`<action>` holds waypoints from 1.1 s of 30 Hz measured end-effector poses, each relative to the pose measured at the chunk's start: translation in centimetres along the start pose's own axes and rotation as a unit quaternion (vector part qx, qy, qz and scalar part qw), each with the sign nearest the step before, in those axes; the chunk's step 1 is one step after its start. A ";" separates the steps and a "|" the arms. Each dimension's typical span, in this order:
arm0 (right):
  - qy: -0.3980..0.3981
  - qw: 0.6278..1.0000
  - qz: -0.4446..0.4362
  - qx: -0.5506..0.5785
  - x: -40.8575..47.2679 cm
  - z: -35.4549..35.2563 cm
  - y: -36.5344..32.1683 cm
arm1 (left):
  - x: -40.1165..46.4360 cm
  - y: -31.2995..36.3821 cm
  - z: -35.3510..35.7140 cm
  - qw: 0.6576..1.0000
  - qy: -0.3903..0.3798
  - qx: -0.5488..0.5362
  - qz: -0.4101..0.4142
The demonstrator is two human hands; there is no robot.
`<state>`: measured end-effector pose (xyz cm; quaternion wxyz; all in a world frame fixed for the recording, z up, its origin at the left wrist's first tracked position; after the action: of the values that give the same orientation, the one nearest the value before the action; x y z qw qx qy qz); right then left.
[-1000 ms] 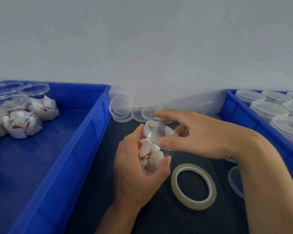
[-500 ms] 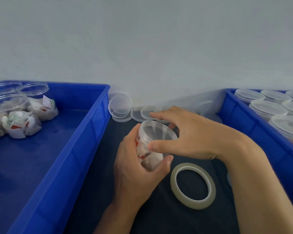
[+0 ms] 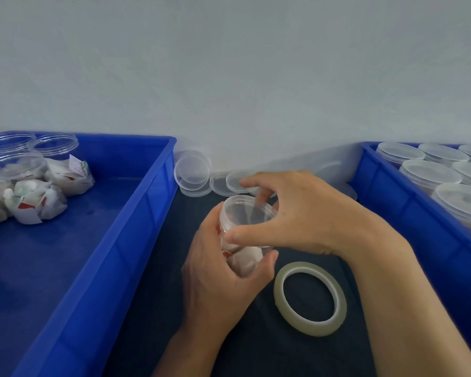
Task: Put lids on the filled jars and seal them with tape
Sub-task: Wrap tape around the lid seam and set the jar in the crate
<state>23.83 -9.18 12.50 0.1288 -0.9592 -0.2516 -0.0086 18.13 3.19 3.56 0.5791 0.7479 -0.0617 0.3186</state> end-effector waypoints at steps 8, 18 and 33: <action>-0.017 0.999 -0.036 0.000 0.0 0.4 -0.6 | 0.2 -0.6 0.0 1.000 0.001 -0.020 -0.010; 0.034 0.999 -0.014 -0.019 1.0 0.9 0.5 | 0.1 -0.8 0.3 1.000 -0.011 -0.014 -0.008; 0.099 0.993 0.051 -0.033 -0.6 1.1 0.0 | 0.0 0.2 0.2 0.997 -0.038 -0.074 0.010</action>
<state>23.19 -9.19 11.39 0.1221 -0.9689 -0.1878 -0.1054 18.15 3.00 3.70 0.6267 0.7142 -0.1141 0.2902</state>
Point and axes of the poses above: each hand's wrist, its own x-axis towards the middle knuckle, its own z-axis out of the palm, y = z × x, the point moved 10 cm from there along x, towards the middle knuckle, and after that the axes turned 13 degrees about -x, right-handed, at the moved point
